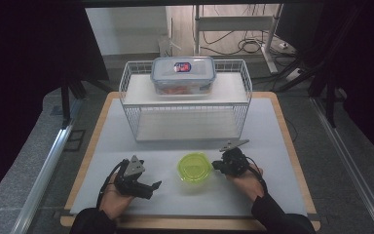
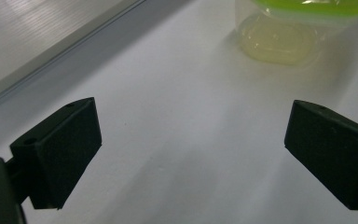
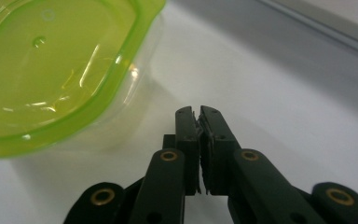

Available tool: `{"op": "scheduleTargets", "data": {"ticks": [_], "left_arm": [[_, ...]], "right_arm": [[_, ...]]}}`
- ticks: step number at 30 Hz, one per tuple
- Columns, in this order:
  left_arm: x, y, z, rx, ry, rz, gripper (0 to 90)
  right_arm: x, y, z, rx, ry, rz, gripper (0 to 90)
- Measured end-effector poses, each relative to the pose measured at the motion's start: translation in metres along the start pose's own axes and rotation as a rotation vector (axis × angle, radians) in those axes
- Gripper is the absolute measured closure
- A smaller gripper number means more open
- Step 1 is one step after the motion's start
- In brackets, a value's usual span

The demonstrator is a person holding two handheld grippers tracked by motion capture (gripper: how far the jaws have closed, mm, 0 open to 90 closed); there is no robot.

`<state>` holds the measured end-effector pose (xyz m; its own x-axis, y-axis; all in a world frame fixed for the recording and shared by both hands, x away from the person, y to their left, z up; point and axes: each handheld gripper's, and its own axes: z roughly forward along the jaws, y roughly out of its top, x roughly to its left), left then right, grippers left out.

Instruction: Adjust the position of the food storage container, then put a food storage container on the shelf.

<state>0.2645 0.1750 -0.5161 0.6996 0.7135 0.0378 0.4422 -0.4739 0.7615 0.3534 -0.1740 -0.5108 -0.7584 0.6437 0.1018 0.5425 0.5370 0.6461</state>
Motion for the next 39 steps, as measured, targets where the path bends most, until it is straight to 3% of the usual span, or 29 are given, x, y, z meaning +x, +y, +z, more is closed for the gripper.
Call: {"op": "scheduleTargets", "data": {"ticks": [4,11,14,21,23,25,30,36,39], "left_arm": [[0.0,-0.002,-0.003,-0.002,0.001,-0.002,4.0],[-0.002,-0.003,0.0,0.016,0.0,0.019,5.3],[-0.002,-0.003,0.001,0.016,-0.001,0.023,5.2],[-0.002,-0.003,0.001,0.015,0.001,0.026,5.2],[-0.003,-0.003,0.002,0.016,0.002,0.029,5.2],[-0.003,-0.003,0.002,0.015,0.002,0.029,5.2],[-0.002,-0.004,0.002,0.015,-0.001,0.026,5.2],[-0.002,-0.003,0.003,0.018,-0.001,0.029,5.2],[-0.002,-0.003,0.003,0.018,0.0,0.028,5.2]], "right_arm": [[-0.003,-0.007,-0.016,-0.054,-0.009,-0.028,77.8],[0.0,-0.013,-0.03,-0.083,-0.038,-0.073,59.3],[0.0,-0.016,-0.033,-0.081,-0.038,-0.055,48.6],[-0.001,-0.019,-0.037,-0.087,-0.025,-0.041,37.2],[-0.003,-0.019,-0.038,-0.099,-0.021,-0.017,33.8],[-0.004,-0.019,-0.039,-0.095,-0.014,0.008,33.6],[-0.004,-0.016,-0.042,-0.087,-0.019,0.014,33.4],[-0.002,-0.012,-0.043,-0.104,-0.015,0.008,38.7],[0.0,-0.008,-0.045,-0.142,0.009,0.017,42.1]]}}
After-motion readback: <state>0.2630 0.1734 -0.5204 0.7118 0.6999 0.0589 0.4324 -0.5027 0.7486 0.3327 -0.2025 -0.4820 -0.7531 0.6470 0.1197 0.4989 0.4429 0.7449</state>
